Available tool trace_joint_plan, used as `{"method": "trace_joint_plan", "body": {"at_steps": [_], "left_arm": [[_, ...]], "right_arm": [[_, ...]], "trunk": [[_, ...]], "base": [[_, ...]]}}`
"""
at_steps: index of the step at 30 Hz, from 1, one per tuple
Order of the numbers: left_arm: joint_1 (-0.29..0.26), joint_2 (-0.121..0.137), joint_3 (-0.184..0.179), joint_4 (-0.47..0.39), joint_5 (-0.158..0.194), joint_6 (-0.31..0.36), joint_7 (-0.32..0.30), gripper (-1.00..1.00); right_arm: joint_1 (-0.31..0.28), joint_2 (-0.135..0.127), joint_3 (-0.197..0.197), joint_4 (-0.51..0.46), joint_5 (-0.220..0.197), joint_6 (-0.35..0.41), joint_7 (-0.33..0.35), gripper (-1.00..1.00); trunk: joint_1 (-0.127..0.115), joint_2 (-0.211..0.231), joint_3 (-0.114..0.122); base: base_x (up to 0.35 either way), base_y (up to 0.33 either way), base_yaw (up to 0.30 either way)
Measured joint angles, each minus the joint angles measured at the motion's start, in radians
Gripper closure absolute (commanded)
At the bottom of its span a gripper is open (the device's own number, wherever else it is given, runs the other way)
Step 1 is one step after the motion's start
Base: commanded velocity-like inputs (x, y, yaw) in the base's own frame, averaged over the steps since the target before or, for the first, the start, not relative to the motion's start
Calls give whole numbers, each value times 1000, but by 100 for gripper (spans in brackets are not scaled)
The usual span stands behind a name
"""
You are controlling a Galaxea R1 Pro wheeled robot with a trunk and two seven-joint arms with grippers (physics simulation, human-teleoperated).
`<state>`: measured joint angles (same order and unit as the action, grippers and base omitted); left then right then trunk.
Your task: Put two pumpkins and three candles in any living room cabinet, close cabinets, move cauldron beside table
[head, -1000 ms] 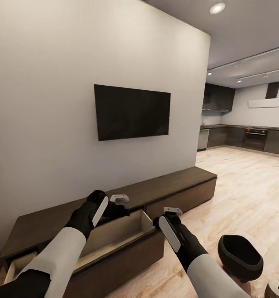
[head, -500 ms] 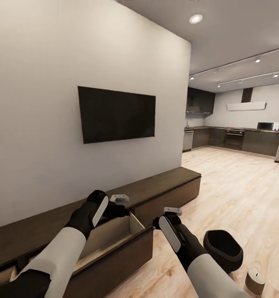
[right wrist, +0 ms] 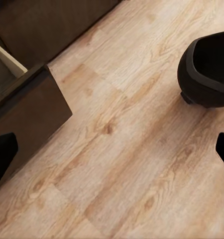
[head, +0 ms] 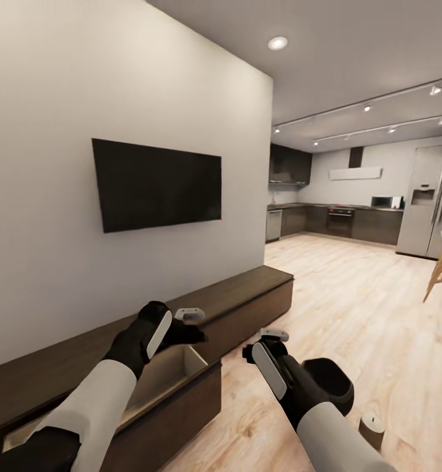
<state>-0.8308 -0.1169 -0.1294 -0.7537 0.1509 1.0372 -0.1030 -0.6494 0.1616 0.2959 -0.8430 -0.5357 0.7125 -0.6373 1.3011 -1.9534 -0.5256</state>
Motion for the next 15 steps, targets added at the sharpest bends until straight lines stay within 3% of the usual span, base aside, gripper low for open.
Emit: {"method": "trace_joint_plan", "body": {"at_steps": [15], "left_arm": [[0, -1, 0, 0, -2, 1, 0, -100]], "right_arm": [[0, 0, 0, 0, 0, 0, -1, -100]], "trunk": [[0, 0, 17]], "base": [[0, -239, -227]]}}
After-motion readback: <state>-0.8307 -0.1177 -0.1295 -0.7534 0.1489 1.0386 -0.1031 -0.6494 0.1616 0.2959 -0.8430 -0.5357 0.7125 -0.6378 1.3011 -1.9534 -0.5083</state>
